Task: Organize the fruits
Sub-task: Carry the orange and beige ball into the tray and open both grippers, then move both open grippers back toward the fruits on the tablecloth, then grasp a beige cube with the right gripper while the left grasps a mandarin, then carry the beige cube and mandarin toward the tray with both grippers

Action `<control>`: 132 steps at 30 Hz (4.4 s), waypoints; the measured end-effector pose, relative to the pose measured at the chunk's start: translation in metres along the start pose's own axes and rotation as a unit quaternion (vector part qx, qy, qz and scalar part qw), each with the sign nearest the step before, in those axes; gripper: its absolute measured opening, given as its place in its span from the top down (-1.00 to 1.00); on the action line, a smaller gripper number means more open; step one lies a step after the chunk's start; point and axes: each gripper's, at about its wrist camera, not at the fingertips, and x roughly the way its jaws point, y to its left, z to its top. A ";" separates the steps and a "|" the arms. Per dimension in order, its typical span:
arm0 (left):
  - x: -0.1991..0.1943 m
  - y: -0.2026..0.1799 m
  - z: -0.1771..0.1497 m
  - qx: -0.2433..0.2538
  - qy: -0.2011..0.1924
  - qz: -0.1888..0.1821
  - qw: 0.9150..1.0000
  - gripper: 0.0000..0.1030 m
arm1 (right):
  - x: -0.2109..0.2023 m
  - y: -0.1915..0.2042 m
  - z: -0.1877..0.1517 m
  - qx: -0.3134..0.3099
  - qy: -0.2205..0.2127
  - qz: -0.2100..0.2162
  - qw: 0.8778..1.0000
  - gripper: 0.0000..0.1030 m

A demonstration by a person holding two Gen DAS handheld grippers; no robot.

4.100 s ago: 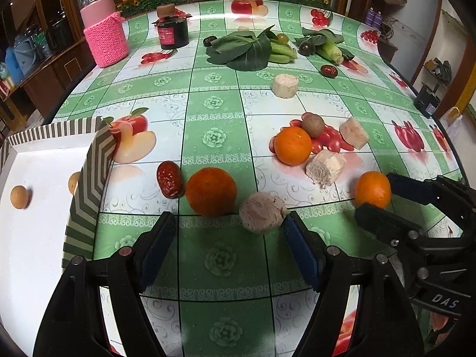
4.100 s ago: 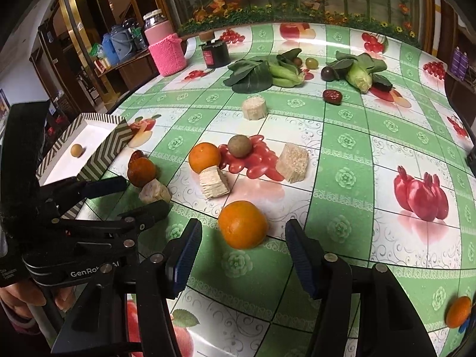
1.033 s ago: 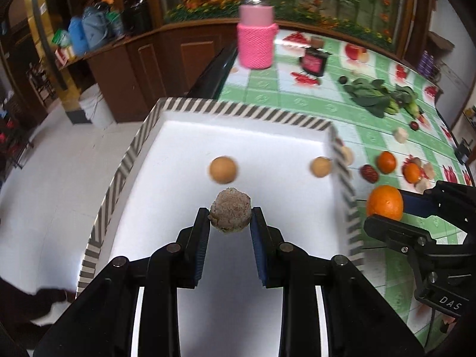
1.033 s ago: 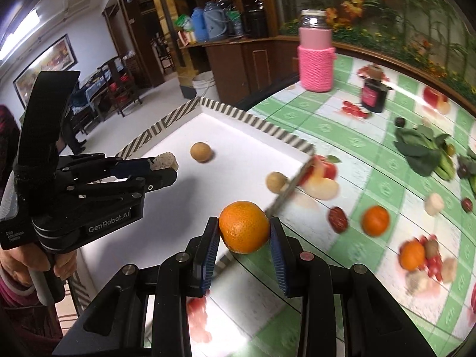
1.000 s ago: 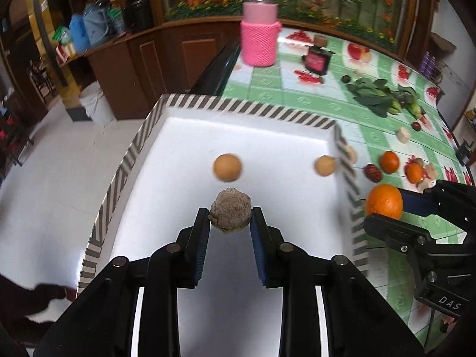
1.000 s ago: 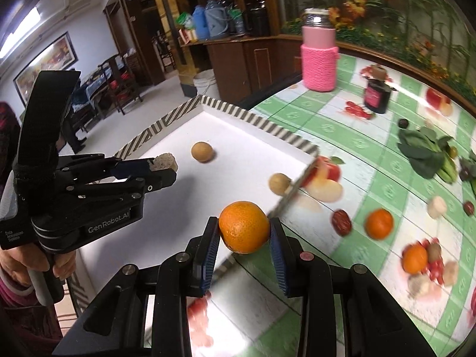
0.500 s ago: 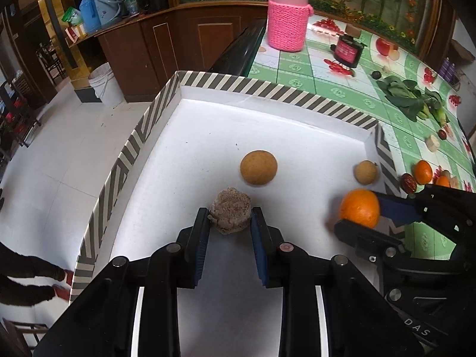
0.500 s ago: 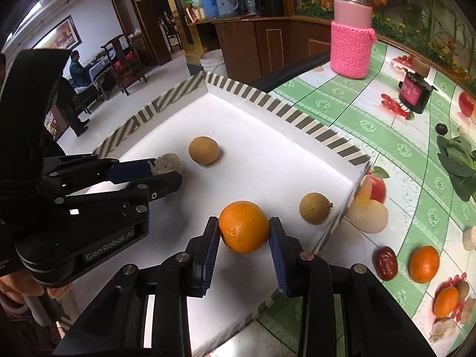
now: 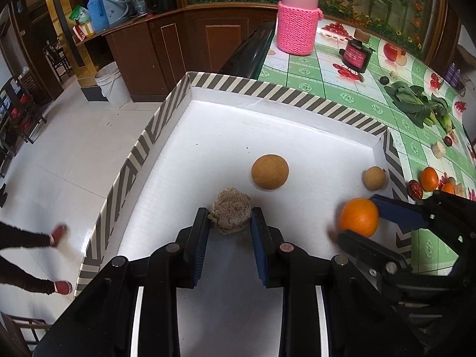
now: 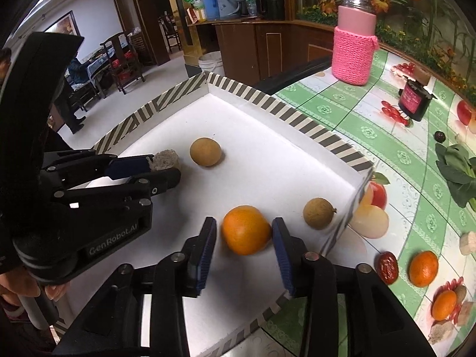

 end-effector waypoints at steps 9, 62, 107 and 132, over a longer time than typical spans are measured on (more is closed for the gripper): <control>-0.016 0.002 -0.005 -0.015 -0.015 -0.002 1.000 -0.28 | -0.035 0.000 -0.011 0.013 -0.032 -0.017 0.999 -0.10; -0.046 -0.213 -0.018 0.163 -0.010 -0.122 0.979 -0.34 | -0.181 -0.188 -0.172 0.202 -0.066 -0.133 0.968 -0.45; -0.010 -0.222 0.014 0.205 -0.012 -0.126 0.971 0.45 | -0.133 -0.175 -0.133 0.151 -0.056 -0.055 0.985 0.56; -0.084 -0.153 -0.023 0.157 -0.104 -0.075 0.979 0.45 | -0.143 -0.093 -0.108 0.114 -0.087 -0.035 0.989 0.57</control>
